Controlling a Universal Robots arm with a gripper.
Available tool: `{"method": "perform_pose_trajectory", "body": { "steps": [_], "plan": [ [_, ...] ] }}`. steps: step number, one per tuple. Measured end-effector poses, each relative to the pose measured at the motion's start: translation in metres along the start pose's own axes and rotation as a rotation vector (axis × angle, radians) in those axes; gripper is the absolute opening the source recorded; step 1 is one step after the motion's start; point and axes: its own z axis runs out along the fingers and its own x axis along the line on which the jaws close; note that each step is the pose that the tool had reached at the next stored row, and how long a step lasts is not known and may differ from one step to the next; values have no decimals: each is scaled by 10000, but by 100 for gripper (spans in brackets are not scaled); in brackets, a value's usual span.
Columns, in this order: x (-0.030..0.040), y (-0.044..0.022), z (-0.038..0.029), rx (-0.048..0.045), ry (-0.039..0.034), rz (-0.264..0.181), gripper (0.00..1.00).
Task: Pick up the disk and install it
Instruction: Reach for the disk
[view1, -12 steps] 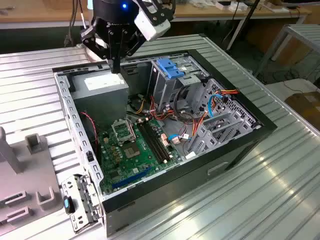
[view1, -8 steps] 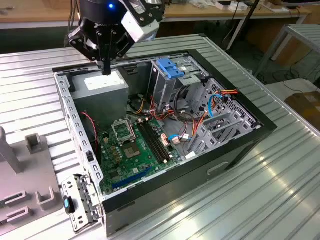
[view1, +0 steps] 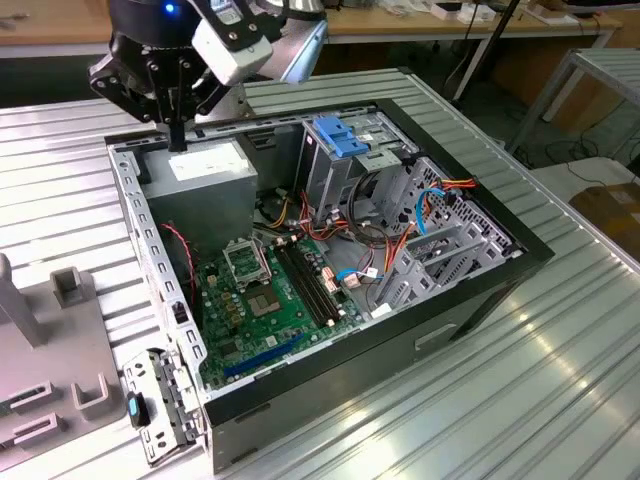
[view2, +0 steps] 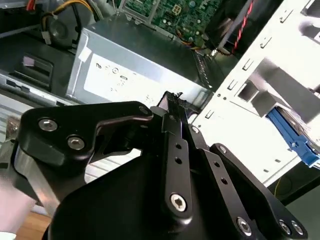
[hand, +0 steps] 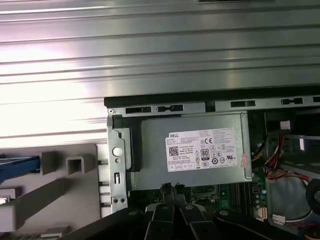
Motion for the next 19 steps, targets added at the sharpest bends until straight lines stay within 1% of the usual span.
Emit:
{"method": "perform_pose_trajectory", "body": {
  "steps": [2, 6, 7, 8, 9, 11, 13, 16, 18, 19],
  "plan": [
    [136, 20, -2, -1, -1, 1, 11],
    [497, 38, -10, 0, 0, 0, 11],
    [553, 40, -12, 1, 0, -2, 11],
    [626, 43, -13, 0, 0, 1, 11],
    [726, 48, -15, -1, -1, -2, 11],
    [821, 56, -18, 1, 0, 1, 11],
    [1032, 68, -21, -1, -2, 1, 11],
    [1229, 82, -26, 0, -1, 1, 11],
    [1328, 91, -28, 0, 0, -1, 11],
    [1413, 97, -30, 0, 0, 0, 11]
  ]
}}
